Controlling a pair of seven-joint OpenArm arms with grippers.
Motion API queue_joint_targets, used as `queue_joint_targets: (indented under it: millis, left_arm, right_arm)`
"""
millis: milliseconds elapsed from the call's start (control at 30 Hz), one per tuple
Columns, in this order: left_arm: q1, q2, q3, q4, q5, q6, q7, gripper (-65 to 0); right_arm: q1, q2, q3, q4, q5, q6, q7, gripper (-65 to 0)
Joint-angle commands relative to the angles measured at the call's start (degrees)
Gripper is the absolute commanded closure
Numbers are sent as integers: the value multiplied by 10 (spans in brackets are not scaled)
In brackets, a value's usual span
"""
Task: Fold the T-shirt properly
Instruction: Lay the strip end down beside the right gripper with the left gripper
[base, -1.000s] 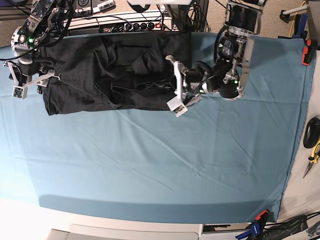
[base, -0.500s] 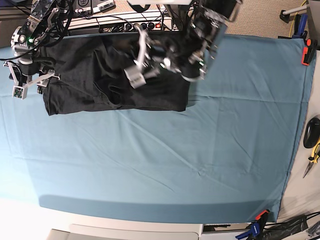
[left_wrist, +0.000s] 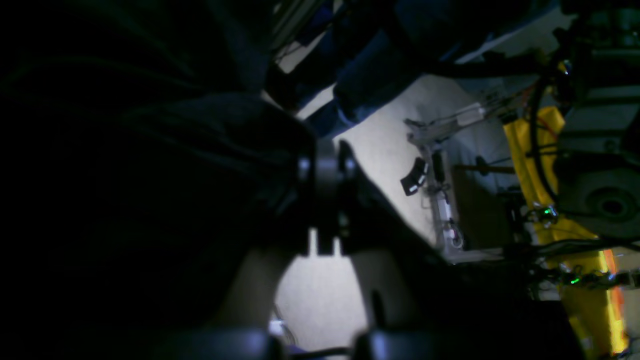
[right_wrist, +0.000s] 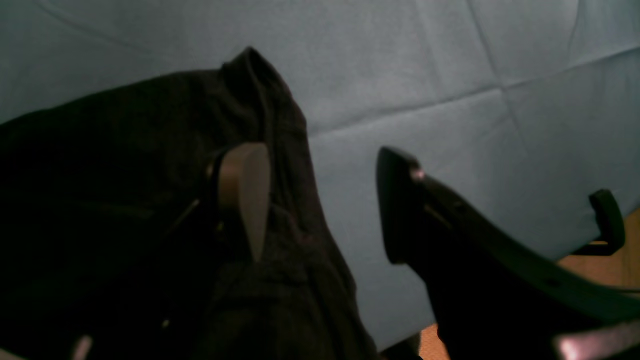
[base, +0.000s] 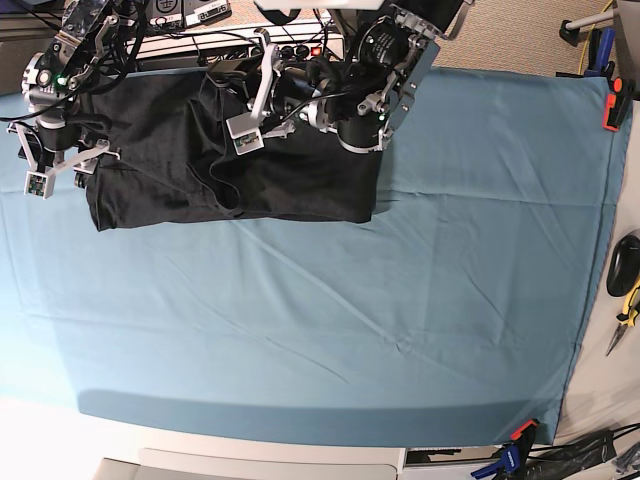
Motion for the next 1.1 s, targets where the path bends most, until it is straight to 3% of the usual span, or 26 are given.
queue_joint_targets:
  millis: [0,133,167,267,333,367,533,700,767,800,900,1067]
  left_arm:
    - [-6,10,3,10,-17,-5,-16,0]
    - [-6,10,3,10,-17,-14,-23,0]
    - [-6,10,3,10,-17,-14,-23,-26]
    - [-6,10,3,10,-17,-14,-24,-234]
    - [-6,10,3,10,-20,-14,-23,-311]
    - [-6,10,3,10,-26,-14,-23,-318]
    - [-13,10,3,23,-80,-14,-5,-307]
    - [-22,10,2,75,-58,-14,2,-128]
    - [-24,9,1,80,-32,-14,2,-23]
    - [-27,9,-1,81,-11,-14,2,0]
    - [-31,9,-20,81,60,-14,-12,0]
    - [-33,9,-59,81,191,3,-87,0]
  right_arm:
    - [4,8,3,8,8,-2,17,-339]
    - [5,8,2,8,14,0,17,-339]
    - [5,8,2,8,14,0,17,-340]
    - [5,8,2,8,14,0,17,-339]
    - [5,8,2,8,14,0,17,-339]
    - [5,8,2,8,14,0,17,-339]
    - [5,8,2,8,14,0,17,-339]
    - [4,15,2,8,12,9,16,-339]
    - [4,18,2,8,7,9,17,-339]
    - [5,20,2,8,2,9,17,-339]
    - [4,21,3,8,-8,9,18,-340]
    - [4,21,3,8,-4,9,18,-339]
